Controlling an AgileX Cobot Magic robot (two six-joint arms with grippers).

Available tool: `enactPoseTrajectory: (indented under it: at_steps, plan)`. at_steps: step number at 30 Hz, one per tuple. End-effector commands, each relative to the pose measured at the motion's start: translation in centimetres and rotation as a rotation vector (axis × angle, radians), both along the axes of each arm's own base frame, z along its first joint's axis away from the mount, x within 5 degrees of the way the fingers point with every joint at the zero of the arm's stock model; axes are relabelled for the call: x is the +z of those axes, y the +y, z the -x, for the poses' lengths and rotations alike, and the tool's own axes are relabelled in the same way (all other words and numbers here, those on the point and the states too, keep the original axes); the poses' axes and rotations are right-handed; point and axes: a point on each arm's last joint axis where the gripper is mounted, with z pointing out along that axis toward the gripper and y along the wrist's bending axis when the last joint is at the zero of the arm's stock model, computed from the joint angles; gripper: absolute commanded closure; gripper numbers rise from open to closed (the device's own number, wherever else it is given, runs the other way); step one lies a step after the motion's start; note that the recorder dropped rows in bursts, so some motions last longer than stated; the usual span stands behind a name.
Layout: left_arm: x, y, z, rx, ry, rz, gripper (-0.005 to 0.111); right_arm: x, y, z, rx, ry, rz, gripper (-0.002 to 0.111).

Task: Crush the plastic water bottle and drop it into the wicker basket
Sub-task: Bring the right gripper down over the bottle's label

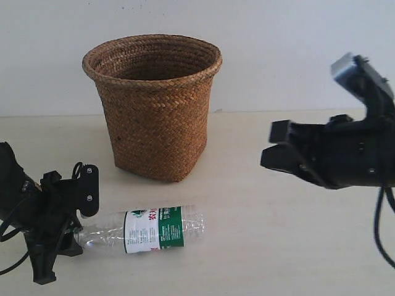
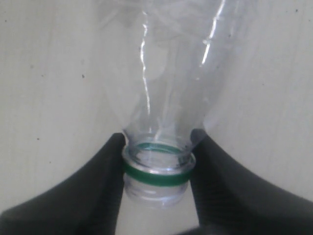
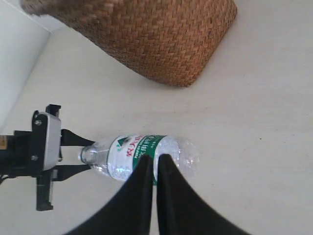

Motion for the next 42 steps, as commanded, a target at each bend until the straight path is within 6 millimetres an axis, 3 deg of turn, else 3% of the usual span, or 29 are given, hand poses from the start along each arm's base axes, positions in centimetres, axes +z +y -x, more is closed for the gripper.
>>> enactPoseTrajectory:
  at_steps: [1, 6, 10, 13, 19, 33, 42]
  plan:
    - [0.0, -0.2, 0.0, -0.004, 0.0, 0.002, 0.103, -0.3, 4.1, -0.9, 0.035, -0.037, 0.085, 0.108]
    - [0.0, -0.2, 0.0, 0.0, 0.001, 0.005, 0.103, -1.4, 8.6, -1.8, 0.061, -0.056, 0.167, 0.108]
    - [0.0, -0.2, 0.0, 0.0, 0.001, 0.005, 0.103, -3.9, 12.0, -2.6, 0.109, -0.012, 0.21, 0.108]
    - [0.0, -0.2, 0.1, -0.002, 0.009, 0.004, 0.103, -6.1, 13.3, -3.6, 0.117, 0.026, 0.244, 0.108]
    - [0.0, -0.2, 0.0, 0.001, 0.006, 0.006, 0.103, -8.5, 13.3, -4.7, 0.066, 0.037, 0.327, 0.108]
    - [0.0, -0.2, 0.0, 0.002, 0.003, 0.007, 0.103, -8.0, 14.7, -4.5, 0.094, 0.054, 0.275, 0.108]
    - [0.0, -0.2, 0.0, 0.011, 0.004, 0.014, 0.103, -12.1, 14.9, -4.7, 0.081, 0.152, 0.331, 0.108]
